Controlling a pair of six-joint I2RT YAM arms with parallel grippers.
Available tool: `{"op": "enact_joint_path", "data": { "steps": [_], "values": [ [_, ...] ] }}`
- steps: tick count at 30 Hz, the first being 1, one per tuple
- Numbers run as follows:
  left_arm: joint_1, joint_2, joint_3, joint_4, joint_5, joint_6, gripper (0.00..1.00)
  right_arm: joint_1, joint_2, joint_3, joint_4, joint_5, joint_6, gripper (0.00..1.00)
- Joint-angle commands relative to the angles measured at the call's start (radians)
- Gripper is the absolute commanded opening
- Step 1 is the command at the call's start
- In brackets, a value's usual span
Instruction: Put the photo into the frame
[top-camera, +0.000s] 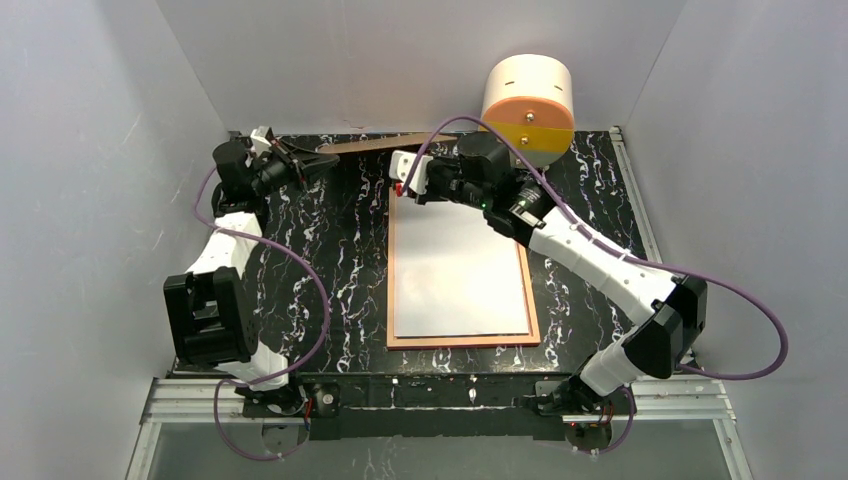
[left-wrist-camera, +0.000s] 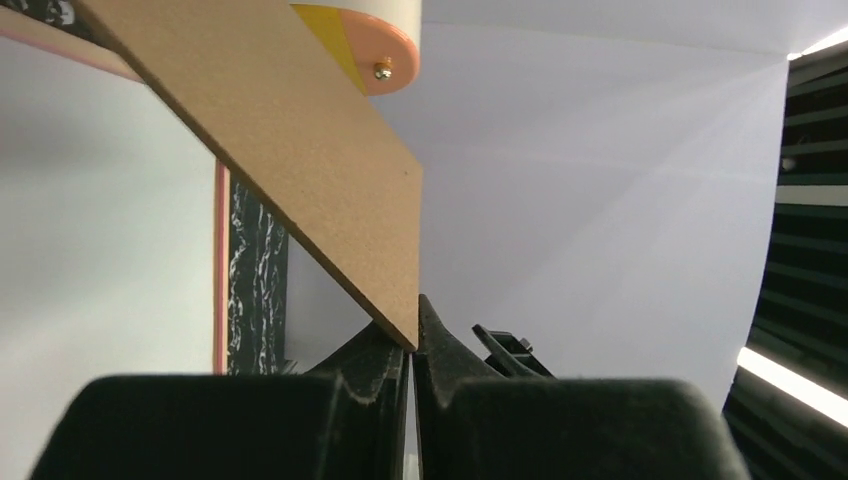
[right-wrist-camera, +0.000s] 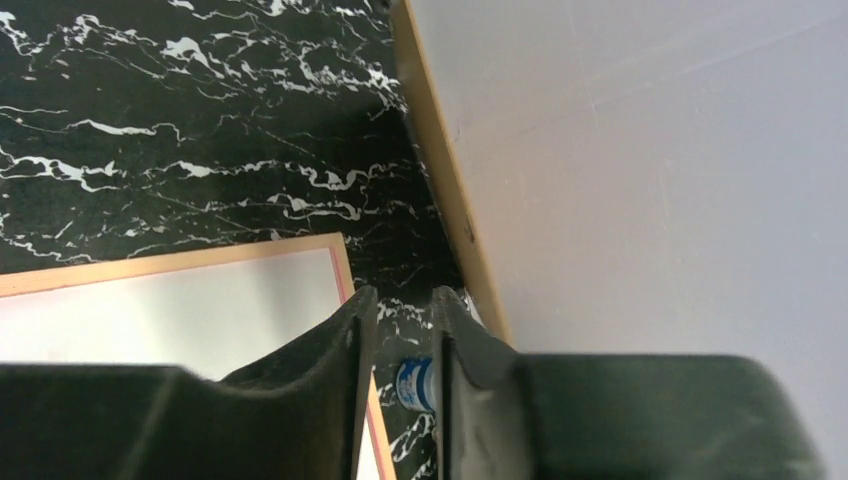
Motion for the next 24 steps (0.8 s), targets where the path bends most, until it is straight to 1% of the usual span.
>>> {"op": "enact_joint_path", "data": {
  "steps": [1,4,6,9,12,16,17,19,21,24],
  "values": [
    [0.000,-0.007,0.007,-0.124,0.021,0.111,0.00,0.001,-0.006,-0.050,0.136,-0.056,0.107,0.47],
    [0.000,-0.020,0.034,-0.238,0.009,0.190,0.00,0.001,0.027,-0.027,0.143,-0.065,0.111,0.64],
    [0.001,-0.031,0.042,-0.289,0.003,0.226,0.00,0.002,0.053,-0.004,0.128,-0.079,0.085,0.71],
    [0.000,-0.051,0.031,-0.302,-0.001,0.233,0.00,0.002,0.112,0.040,0.103,-0.098,0.049,0.75],
    [0.000,-0.068,0.017,-0.306,-0.004,0.235,0.00,0.013,0.174,0.091,0.052,-0.128,0.022,0.75],
    [0.000,-0.072,0.014,-0.361,-0.013,0.279,0.00,0.042,0.230,0.088,0.066,-0.103,0.005,0.75],
    [0.000,-0.072,0.016,-0.378,-0.021,0.291,0.00,0.044,0.240,0.082,0.086,-0.095,0.042,0.75],
    [0.000,-0.062,0.025,-0.414,-0.037,0.323,0.13,0.041,0.258,0.074,0.143,-0.067,0.193,0.76],
    [0.000,-0.044,0.047,-0.480,-0.066,0.409,0.25,0.027,0.275,0.084,0.158,-0.016,0.377,0.76],
    [0.000,0.005,0.114,-0.670,-0.146,0.580,0.43,-0.015,0.314,0.131,0.130,0.145,0.672,0.81]
  ]
}}
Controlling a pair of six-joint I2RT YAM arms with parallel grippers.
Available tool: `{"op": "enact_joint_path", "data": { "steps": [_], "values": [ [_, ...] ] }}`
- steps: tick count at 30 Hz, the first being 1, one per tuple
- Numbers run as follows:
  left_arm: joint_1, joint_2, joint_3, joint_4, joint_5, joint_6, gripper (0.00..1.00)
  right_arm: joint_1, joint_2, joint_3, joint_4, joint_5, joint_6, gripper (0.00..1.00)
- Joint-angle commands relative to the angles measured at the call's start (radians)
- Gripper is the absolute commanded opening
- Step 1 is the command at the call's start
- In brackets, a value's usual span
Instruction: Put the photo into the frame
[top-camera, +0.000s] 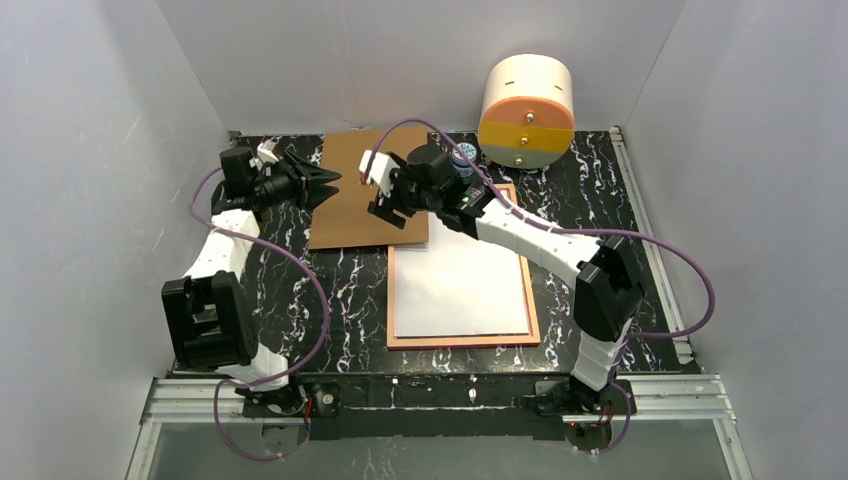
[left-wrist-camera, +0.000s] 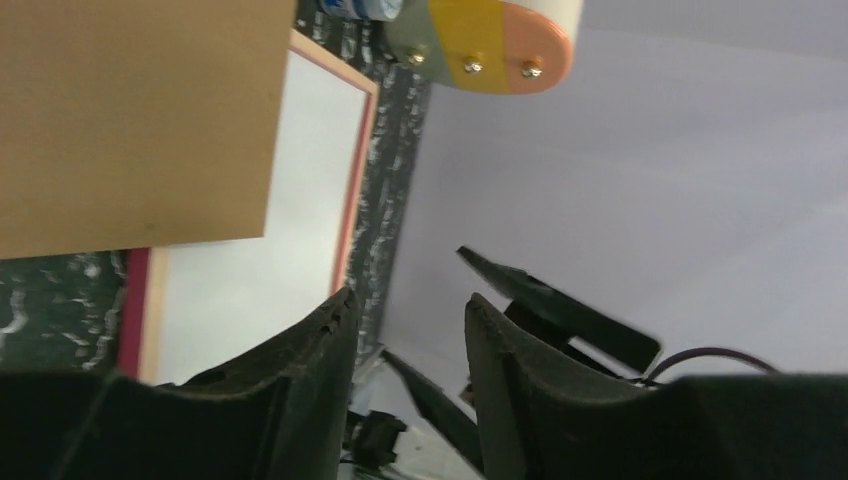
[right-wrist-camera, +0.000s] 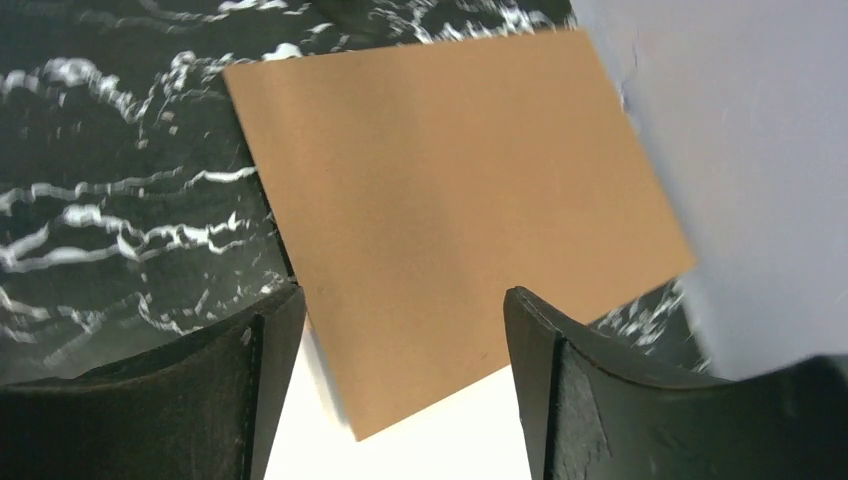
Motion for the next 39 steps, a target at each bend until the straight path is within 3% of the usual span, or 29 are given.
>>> {"op": "enact_joint_path", "data": {
  "steps": [1,6,11,20,25,35,39],
  "values": [
    [0.000,0.056,0.121,-0.291,-0.124,0.274,0.47,-0.079,0.041,0.092,0.024,0.191,0.483,0.83],
    [0.001,0.193,0.246,-0.460,-0.326,0.496,0.65,-0.227,0.145,0.195,-0.198,0.149,0.972,0.81],
    [0.001,0.357,0.298,-0.506,-0.475,0.629,0.70,-0.332,0.195,0.125,-0.232,0.017,1.208,0.81],
    [0.002,0.474,0.315,-0.528,-0.559,0.784,0.72,-0.351,0.375,0.205,-0.296,-0.077,1.288,0.87],
    [0.003,0.498,0.309,-0.560,-0.576,0.817,0.72,-0.350,0.432,0.207,-0.197,-0.102,1.319,0.86],
    [0.004,0.522,0.308,-0.577,-0.588,0.819,0.69,-0.350,0.458,0.160,0.034,-0.217,1.401,0.70],
    [0.004,0.538,0.311,-0.577,-0.576,0.812,0.68,-0.351,0.505,0.215,-0.020,-0.217,1.415,0.70]
  ]
}}
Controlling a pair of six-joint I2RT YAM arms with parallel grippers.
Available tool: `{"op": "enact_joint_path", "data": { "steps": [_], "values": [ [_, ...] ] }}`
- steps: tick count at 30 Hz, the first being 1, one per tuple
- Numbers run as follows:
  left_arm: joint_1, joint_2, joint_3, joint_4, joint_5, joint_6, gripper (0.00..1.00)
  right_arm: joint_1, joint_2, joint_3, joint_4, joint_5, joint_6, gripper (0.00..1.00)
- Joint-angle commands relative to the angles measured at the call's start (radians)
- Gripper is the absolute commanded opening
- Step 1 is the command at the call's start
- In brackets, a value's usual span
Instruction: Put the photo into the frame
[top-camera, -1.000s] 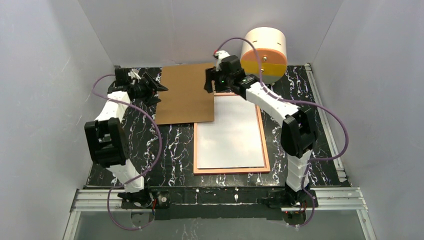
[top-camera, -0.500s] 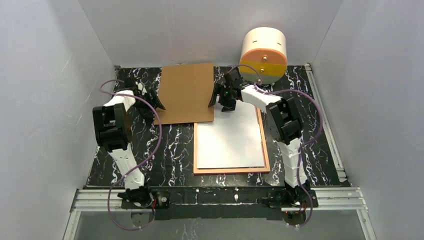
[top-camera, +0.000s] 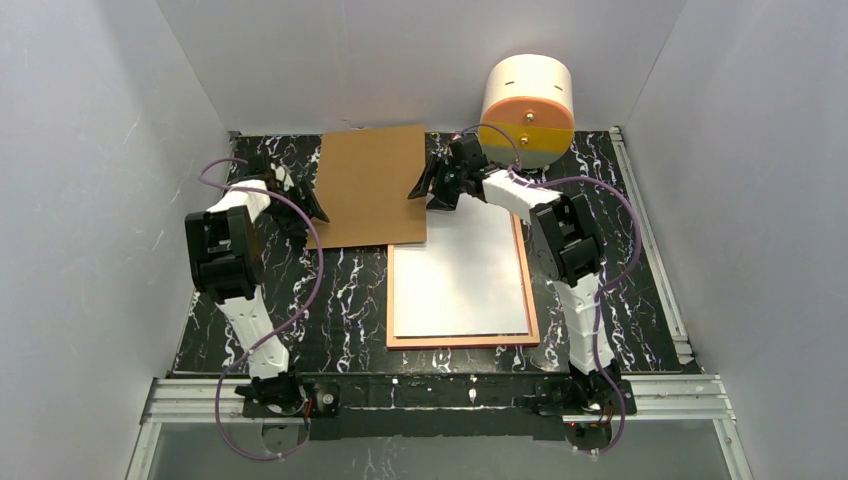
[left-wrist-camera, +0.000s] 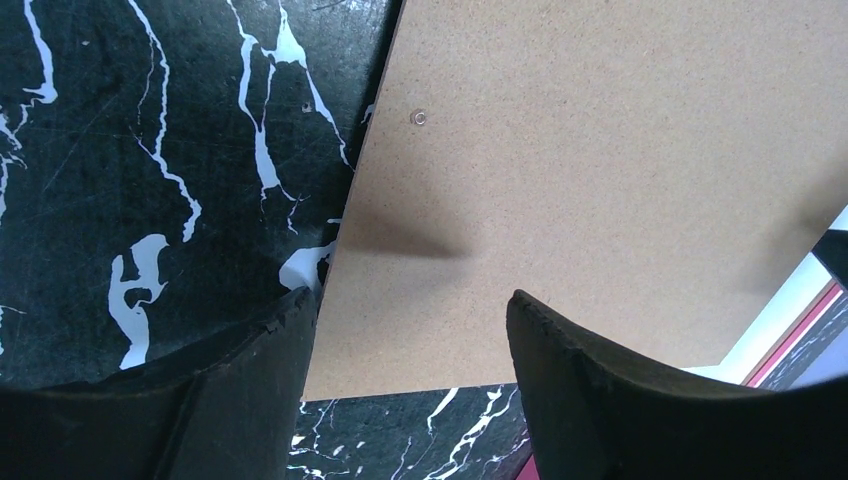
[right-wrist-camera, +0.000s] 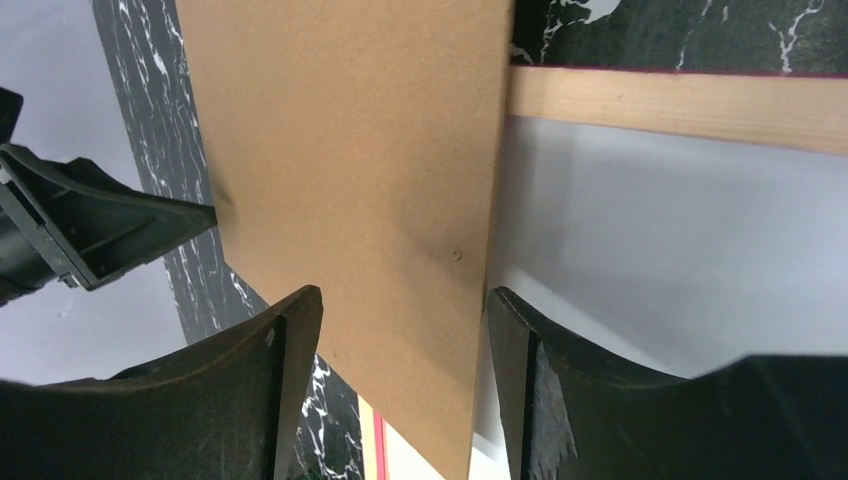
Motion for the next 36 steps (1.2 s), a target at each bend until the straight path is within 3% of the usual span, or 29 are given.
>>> {"op": "enact_joint_path", "data": {
  "steps": [1,6,8,9,11,22,31,33,36],
  "values": [
    [0.001,0.050,0.005,-0.063,-0.021,0.015,0.68,0.004,0.068,0.066,0.002,-0.030,0.041,0.70],
    [0.001,0.056,0.008,-0.062,-0.010,0.011,0.67,0.004,0.068,0.074,-0.027,0.012,0.035,0.72],
    [0.000,0.056,0.006,-0.063,-0.008,0.011,0.66,0.005,0.074,0.073,-0.004,-0.022,0.035,0.66],
    [0.000,0.057,0.005,-0.063,-0.007,0.010,0.66,0.006,0.074,0.068,0.016,-0.048,0.040,0.56],
    [0.000,0.058,0.005,-0.064,-0.003,0.008,0.64,0.008,0.066,0.054,0.066,-0.097,0.054,0.47],
    [0.002,0.054,-0.010,-0.052,0.031,-0.009,0.54,0.023,0.017,0.018,0.240,-0.237,0.120,0.31],
    [0.001,0.026,-0.014,-0.050,0.042,-0.024,0.54,0.031,0.000,0.027,0.251,-0.263,0.137,0.04],
    [0.001,0.016,-0.017,-0.050,0.046,-0.028,0.54,0.033,-0.002,0.027,0.262,-0.284,0.146,0.05],
    [0.001,0.003,-0.020,-0.050,0.055,-0.033,0.54,0.033,-0.002,0.022,0.278,-0.321,0.159,0.21]
  ]
}}
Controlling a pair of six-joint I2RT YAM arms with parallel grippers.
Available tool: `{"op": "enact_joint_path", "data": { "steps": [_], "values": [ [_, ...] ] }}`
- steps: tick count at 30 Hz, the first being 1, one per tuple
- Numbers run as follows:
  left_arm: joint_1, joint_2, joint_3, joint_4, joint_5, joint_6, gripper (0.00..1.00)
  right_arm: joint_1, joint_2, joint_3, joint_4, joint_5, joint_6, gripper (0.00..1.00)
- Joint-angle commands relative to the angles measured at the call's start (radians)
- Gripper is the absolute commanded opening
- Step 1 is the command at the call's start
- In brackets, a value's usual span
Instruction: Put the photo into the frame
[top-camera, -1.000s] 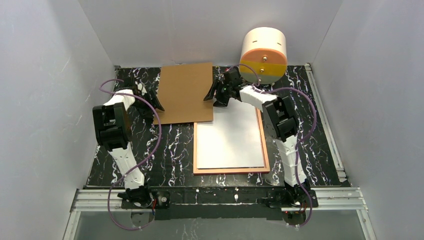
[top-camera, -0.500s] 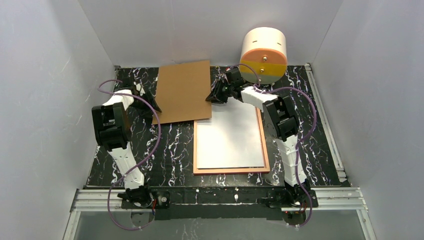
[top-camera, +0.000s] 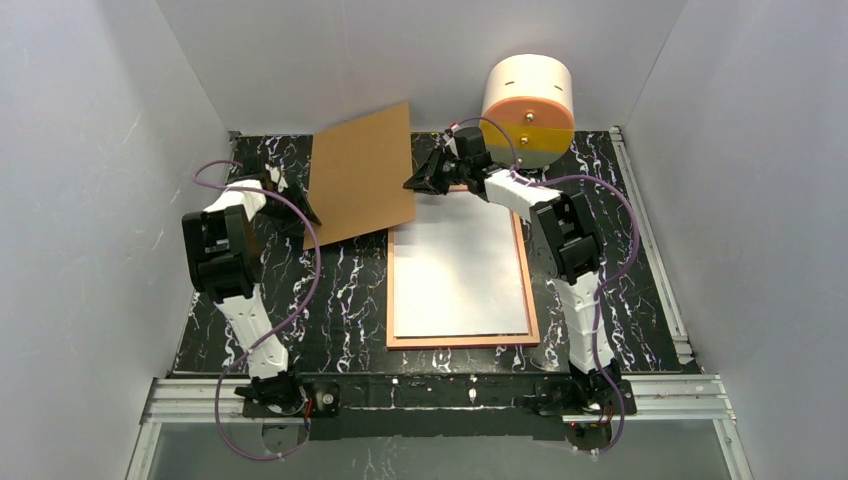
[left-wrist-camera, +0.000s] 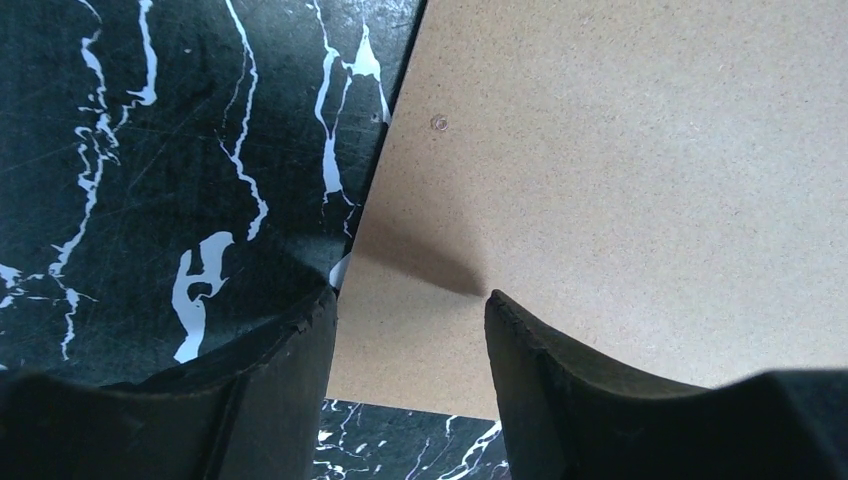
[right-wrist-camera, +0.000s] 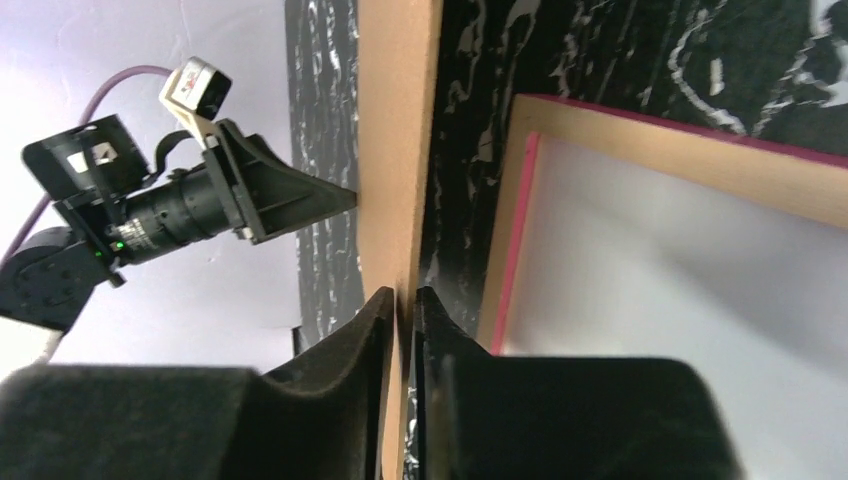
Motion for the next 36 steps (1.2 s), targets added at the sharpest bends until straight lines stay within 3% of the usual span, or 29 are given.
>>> {"op": "enact_joint_path", "data": {
  "steps": [1,7,9,14,15,25,26,28,32,36],
  "values": [
    [-0.023,-0.015,-0.039,-0.033,0.069,-0.024,0.54,0.055,-0.041,0.010,0.038,-0.124,0.003,0.25],
    [-0.023,-0.035,-0.059,-0.027,0.069,-0.028,0.54,0.071,-0.049,0.006,0.019,-0.141,-0.002,0.30],
    [-0.025,-0.042,-0.066,-0.026,0.070,-0.028,0.54,0.074,-0.058,-0.001,0.005,-0.130,-0.011,0.25],
    [-0.023,-0.072,-0.072,-0.029,0.068,-0.035,0.54,0.076,-0.099,-0.021,-0.030,-0.079,-0.035,0.01],
    [-0.023,-0.081,-0.068,-0.035,0.068,-0.038,0.55,0.078,-0.114,-0.026,-0.036,-0.056,-0.044,0.01],
    [-0.023,-0.265,0.001,-0.099,-0.015,-0.085,0.75,0.078,-0.354,0.040,-0.308,0.037,-0.222,0.01],
    [-0.023,-0.285,0.009,-0.109,-0.031,-0.087,0.79,0.077,-0.384,0.050,-0.349,0.048,-0.241,0.01],
    [-0.023,-0.328,0.019,-0.123,-0.100,-0.088,0.97,0.076,-0.437,0.071,-0.438,0.076,-0.279,0.01],
    [-0.014,-0.419,-0.022,-0.110,-0.273,-0.074,0.98,0.055,-0.543,0.091,-0.614,0.106,-0.336,0.01],
    [0.037,-0.443,-0.095,-0.084,-0.234,-0.137,0.98,0.040,-0.633,0.132,-0.802,0.169,-0.390,0.01]
  ]
}}
